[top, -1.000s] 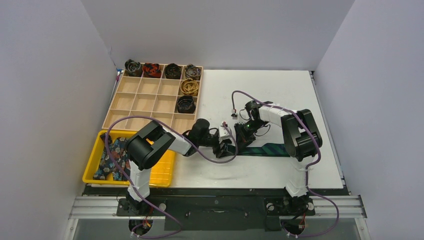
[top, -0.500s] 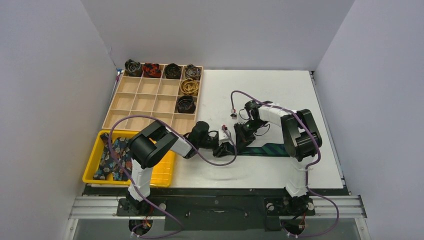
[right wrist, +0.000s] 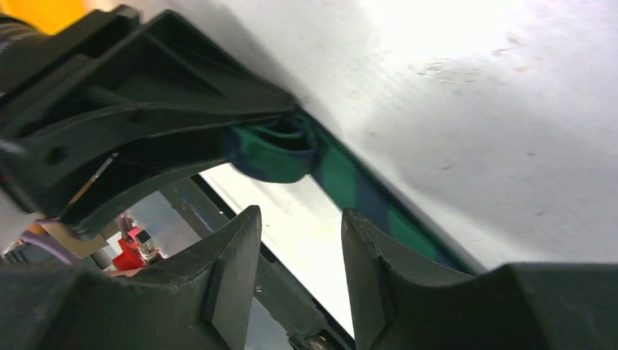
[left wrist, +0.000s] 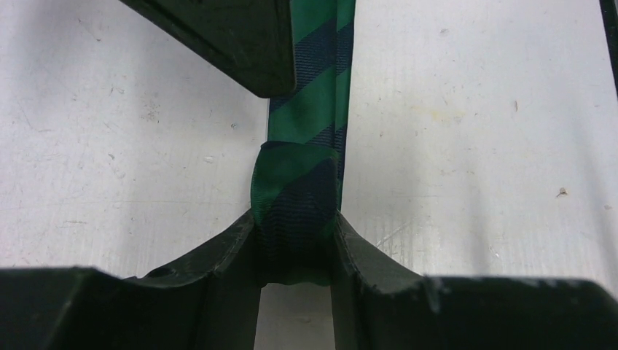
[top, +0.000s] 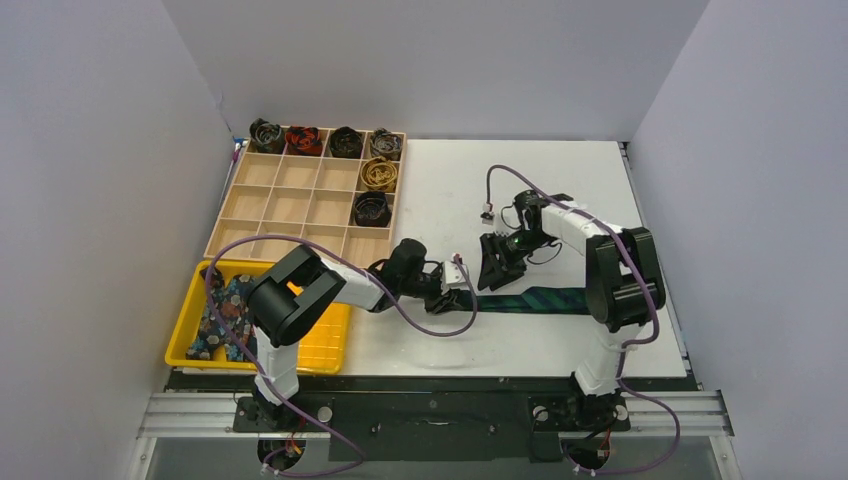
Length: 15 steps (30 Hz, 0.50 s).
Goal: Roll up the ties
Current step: Roll the tie at the center of the board.
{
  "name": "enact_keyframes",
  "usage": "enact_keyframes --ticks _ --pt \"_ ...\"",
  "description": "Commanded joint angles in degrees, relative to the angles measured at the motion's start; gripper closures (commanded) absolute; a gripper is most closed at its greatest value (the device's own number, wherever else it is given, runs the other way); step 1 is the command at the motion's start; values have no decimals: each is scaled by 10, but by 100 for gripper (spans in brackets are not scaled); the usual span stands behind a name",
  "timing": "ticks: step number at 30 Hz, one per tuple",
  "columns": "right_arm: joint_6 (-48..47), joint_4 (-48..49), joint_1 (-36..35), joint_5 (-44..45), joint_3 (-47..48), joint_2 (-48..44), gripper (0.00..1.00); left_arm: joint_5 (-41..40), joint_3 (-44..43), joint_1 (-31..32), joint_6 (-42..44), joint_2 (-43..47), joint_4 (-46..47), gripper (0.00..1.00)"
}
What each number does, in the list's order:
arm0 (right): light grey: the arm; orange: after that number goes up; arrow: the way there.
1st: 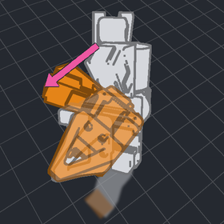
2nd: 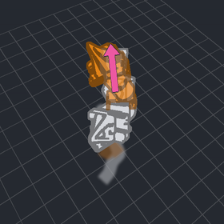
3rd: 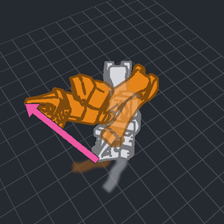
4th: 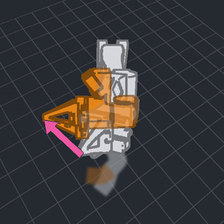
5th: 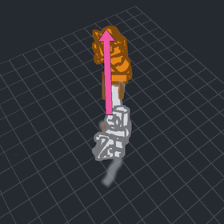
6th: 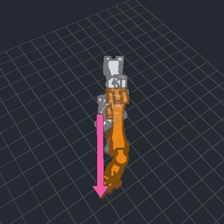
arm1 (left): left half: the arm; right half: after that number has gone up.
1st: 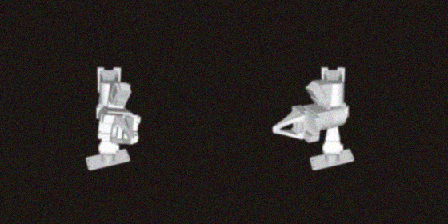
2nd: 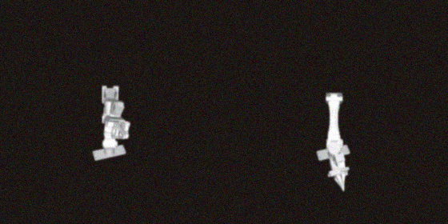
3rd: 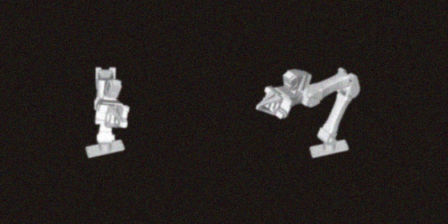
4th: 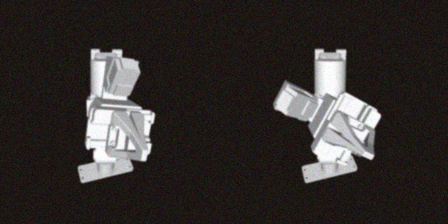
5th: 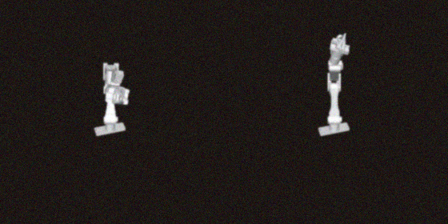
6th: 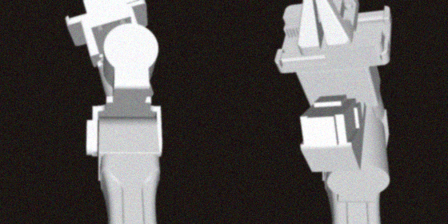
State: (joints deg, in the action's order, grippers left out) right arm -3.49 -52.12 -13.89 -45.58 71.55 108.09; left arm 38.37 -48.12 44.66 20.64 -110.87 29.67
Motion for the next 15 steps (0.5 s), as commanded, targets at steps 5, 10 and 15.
enact_keyframes --ticks 5,10,15 --pt "98 68 -37 -46 -15 -28 59 -69 -9 19 13 -12 -130 84" --pt "111 77 -54 -9 -8 -14 59 -77 -21 24 12 -16 -139 84" --pt "102 77 -65 40 -14 -1 60 -79 -23 24 13 -20 -140 84"
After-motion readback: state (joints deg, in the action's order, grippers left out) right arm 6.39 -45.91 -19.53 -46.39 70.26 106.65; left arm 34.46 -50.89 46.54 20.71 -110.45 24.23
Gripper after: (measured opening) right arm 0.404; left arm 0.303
